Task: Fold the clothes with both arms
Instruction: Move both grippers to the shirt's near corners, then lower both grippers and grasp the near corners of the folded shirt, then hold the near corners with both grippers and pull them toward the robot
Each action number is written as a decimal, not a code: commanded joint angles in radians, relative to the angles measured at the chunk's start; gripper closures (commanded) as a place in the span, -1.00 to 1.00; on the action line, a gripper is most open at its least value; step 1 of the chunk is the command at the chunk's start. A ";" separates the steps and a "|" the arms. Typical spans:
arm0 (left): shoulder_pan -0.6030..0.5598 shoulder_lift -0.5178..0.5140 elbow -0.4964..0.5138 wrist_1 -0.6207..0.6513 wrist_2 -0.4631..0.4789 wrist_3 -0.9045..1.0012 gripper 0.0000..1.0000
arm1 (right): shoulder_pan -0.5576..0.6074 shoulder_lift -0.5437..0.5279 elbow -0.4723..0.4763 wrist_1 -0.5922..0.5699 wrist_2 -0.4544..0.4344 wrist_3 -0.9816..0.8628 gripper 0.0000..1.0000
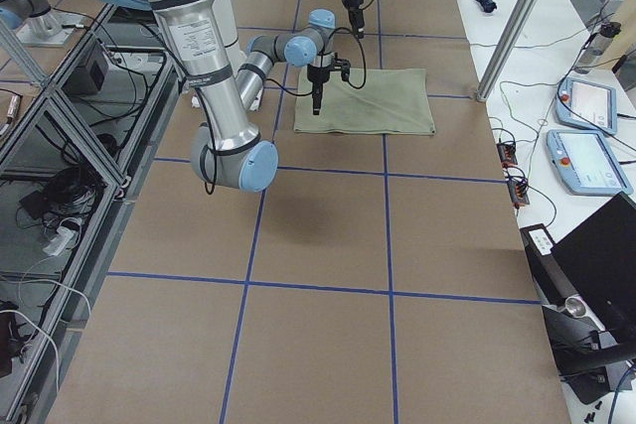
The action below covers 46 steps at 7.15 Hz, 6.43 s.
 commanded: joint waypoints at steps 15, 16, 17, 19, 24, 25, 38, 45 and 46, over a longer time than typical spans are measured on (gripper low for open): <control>0.332 -0.020 -0.007 0.230 0.261 -0.334 -0.10 | -0.055 -0.057 0.048 0.142 -0.007 0.137 -1.00; 0.332 -0.020 -0.008 0.230 0.261 -0.334 0.43 | -0.055 -0.059 0.048 0.142 -0.007 0.137 -1.00; 0.332 -0.019 -0.013 0.230 0.262 -0.336 0.87 | -0.055 -0.057 0.050 0.142 -0.007 0.137 -1.00; 0.332 -0.016 -0.019 0.231 0.276 -0.331 1.00 | -0.055 -0.057 0.051 0.142 -0.007 0.138 -1.00; 0.335 -0.016 -0.066 0.245 0.270 -0.328 1.00 | -0.210 -0.028 0.034 0.145 -0.123 0.595 -1.00; 0.335 -0.019 -0.066 0.243 0.268 -0.328 1.00 | -0.230 -0.037 0.021 0.173 -0.160 0.747 -1.00; 0.338 -0.028 -0.079 0.243 0.267 -0.328 1.00 | -0.244 -0.043 -0.144 0.323 -0.223 0.896 -1.00; 0.338 -0.028 -0.079 0.243 0.265 -0.324 1.00 | -0.216 -0.023 -0.107 0.323 -0.214 0.897 1.00; 0.338 -0.026 -0.079 0.243 0.265 -0.324 1.00 | -0.216 -0.025 -0.095 0.323 -0.215 0.916 1.00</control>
